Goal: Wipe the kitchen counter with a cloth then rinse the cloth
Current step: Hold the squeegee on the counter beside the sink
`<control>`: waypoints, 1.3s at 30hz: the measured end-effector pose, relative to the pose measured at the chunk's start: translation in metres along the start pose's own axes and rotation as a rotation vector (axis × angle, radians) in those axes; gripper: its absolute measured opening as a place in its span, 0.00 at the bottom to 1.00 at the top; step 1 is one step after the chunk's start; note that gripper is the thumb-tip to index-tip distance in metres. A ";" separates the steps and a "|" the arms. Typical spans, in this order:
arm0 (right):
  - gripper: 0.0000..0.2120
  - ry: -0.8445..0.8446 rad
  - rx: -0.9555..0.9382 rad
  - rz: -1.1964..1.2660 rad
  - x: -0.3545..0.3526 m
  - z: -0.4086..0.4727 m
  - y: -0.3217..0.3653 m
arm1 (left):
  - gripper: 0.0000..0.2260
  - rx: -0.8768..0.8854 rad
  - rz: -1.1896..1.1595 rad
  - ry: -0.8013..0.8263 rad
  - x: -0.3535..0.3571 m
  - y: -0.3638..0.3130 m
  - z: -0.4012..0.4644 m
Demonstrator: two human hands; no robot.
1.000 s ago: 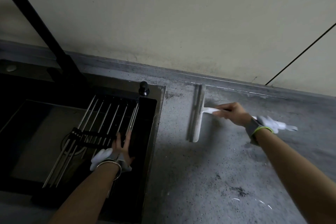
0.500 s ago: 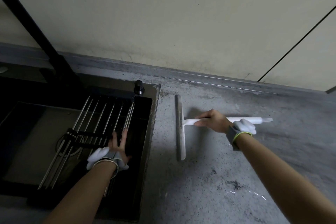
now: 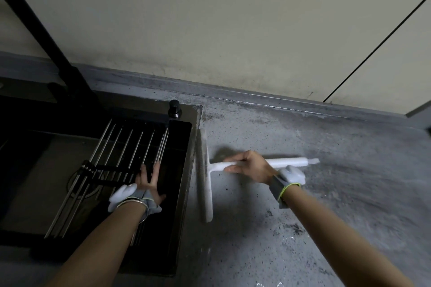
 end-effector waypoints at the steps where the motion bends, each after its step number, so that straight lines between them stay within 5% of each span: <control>1: 0.14 -0.025 0.020 0.040 -0.007 -0.006 -0.005 | 0.44 0.000 -0.007 0.000 0.000 0.000 0.000; 10: 0.13 -0.186 0.187 -0.027 -0.054 -0.051 -0.056 | 0.43 0.084 -0.037 -0.119 -0.002 -0.001 -0.014; 18: 0.11 -0.150 0.169 -0.178 -0.016 -0.067 -0.047 | 0.36 0.180 -0.214 -0.268 0.018 0.017 -0.053; 27: 0.14 -0.086 0.103 -0.266 0.051 -0.072 0.000 | 0.28 0.140 -0.354 -0.252 0.029 0.048 -0.073; 39: 0.16 -0.190 0.166 -0.064 0.069 -0.123 -0.023 | 0.25 0.203 -0.316 -0.264 0.033 0.056 -0.085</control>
Point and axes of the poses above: each hand's wrist, its own z-axis towards the middle knuckle, its own x-axis out of the palm, y = z × x, the point moved 3 cm from there along z, towards the middle knuckle, and after that the axes turned 5 degrees about y, right-handed, at the moved point
